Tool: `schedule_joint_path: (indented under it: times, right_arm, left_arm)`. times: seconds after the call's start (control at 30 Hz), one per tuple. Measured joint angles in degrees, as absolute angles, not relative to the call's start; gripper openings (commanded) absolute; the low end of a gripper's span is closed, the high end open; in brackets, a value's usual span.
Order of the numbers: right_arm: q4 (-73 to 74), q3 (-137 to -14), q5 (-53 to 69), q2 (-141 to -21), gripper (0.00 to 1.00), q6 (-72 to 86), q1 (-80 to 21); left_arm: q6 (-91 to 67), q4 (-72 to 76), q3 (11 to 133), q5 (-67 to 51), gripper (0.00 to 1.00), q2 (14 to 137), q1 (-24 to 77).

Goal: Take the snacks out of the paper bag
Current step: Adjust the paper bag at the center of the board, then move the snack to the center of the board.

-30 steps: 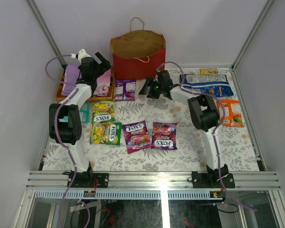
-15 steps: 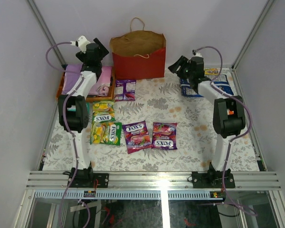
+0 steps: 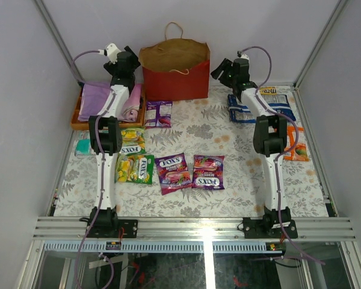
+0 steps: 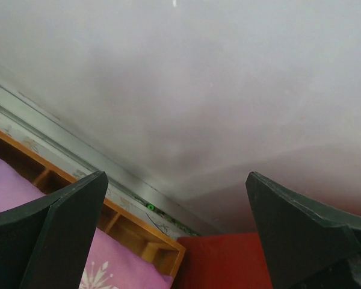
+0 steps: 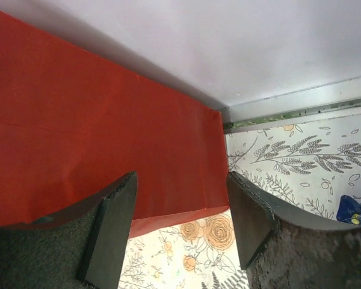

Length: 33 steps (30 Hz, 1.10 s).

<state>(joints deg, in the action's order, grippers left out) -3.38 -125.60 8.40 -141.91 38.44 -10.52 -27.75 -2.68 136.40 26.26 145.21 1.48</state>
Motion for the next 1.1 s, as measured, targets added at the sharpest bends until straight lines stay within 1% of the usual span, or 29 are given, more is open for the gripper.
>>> schedule_joint_path:
  times: [0.13, 0.47, 0.6, 0.7, 0.77, 0.8, 0.83, 0.9, 1.0, 1.1]
  right_arm:
    - [-1.78, -127.55, 8.16, -144.46, 0.69, 37.65, -11.27]
    - [-1.56, -130.43, 7.01, -144.49, 0.71, 35.68, -14.79]
    - [-0.62, -127.81, 5.19, -142.02, 0.74, 33.69, -14.59]
    - [-0.73, -116.44, 3.88, -133.62, 0.76, 33.43, -13.65]
    - [-1.89, -105.58, 2.7, -125.29, 0.78, 33.71, -12.86]
    - [-3.25, -97.51, 2.11, -118.98, 0.86, 34.11, -12.62]
    - [-3.36, -93.93, 1.78, -115.87, 0.87, 34.37, -12.23]
    - [-7.55, -80.42, 0.62, -104.95, 0.87, 35.42, -11.88]
    - [-10.07, -66.11, -0.38, -92.62, 0.87, 35.27, -14.37]
    - [-12.16, -58.0, 2.24, -87.96, 0.83, 33.8, -21.1]
  left_arm:
    - [-29.28, -2.72, 137.12, 23.99, 0.99, 146.82, 1.89]
    - [-33.69, -2.42, 143.46, 21.89, 1.0, 147.96, 2.55]
    - [-33.61, -2.66, 143.68, 22.02, 1.0, 147.44, 2.13]
    - [-33.41, -3.49, 139.65, 21.89, 1.0, 144.03, 1.28]
    - [-33.28, -3.55, 132.11, 21.89, 1.0, 138.45, 0.12]
    - [-33.19, -3.14, 126.89, 22.0, 1.0, 134.58, -0.64]
    - [-33.15, -2.72, 121.23, 22.15, 1.0, 130.3, -1.45]
    - [-33.12, -1.26, 110.3, 22.74, 1.0, 121.69, -2.74]
    - [-33.43, 2.09, 95.7, 23.35, 1.0, 109.89, -4.05]
    - [-34.11, 5.65, 84.01, 22.61, 1.0, 100.64, -3.99]
